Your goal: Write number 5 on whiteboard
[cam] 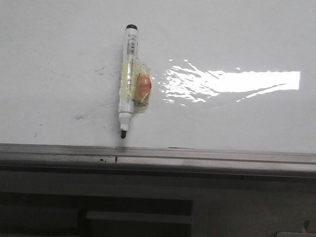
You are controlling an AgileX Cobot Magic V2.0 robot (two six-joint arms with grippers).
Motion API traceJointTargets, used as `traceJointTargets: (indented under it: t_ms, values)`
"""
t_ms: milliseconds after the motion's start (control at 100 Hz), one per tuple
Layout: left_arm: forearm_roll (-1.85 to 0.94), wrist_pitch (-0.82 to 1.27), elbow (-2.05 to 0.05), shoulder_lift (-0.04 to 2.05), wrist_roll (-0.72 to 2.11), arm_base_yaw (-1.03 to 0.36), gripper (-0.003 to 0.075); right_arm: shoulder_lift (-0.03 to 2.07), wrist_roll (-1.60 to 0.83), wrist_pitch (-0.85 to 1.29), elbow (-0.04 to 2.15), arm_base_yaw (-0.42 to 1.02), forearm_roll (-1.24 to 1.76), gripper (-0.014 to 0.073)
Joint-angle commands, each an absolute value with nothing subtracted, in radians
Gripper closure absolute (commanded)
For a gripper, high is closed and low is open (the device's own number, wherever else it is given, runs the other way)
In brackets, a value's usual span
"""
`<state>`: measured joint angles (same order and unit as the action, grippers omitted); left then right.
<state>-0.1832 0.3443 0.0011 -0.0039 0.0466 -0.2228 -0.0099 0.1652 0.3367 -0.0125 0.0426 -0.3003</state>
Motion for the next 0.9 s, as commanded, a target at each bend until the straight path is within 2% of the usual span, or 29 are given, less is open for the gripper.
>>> traceJointTargets:
  t_ms: [0, 690, 890]
  values:
    - [-0.193, 0.3, 0.022, -0.03, 0.038, -0.221, 0.0741, -0.026, 0.166, 0.324, -0.035, 0.035, -0.31, 0.0657]
    - [-0.193, 0.3, 0.022, -0.03, 0.038, -0.221, 0.0741, -0.026, 0.166, 0.324, -0.035, 0.035, -0.31, 0.0657]
    - [-0.181, 0.3, 0.022, -0.03, 0.04, -0.221, 0.0741, -0.026, 0.166, 0.318, -0.035, 0.035, -0.455, 0.0657]
